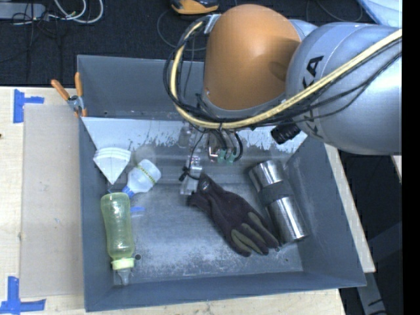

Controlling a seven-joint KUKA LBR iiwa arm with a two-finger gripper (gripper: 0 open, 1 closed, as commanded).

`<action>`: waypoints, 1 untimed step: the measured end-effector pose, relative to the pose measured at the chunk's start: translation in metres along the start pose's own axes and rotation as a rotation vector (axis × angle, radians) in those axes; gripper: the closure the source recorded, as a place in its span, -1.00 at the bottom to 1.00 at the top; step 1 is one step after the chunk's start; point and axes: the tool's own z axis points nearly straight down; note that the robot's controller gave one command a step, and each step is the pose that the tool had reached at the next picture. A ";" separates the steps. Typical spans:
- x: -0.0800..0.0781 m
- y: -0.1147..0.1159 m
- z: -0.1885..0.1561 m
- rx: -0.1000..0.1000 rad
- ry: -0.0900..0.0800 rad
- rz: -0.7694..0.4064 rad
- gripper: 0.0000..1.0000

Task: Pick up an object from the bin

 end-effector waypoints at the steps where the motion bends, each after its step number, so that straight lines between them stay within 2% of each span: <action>1: -0.006 -0.038 0.054 0.002 0.005 0.007 -1.00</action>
Offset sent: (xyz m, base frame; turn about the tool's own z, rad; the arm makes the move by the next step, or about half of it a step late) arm -0.0166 -0.0587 -0.0566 0.0339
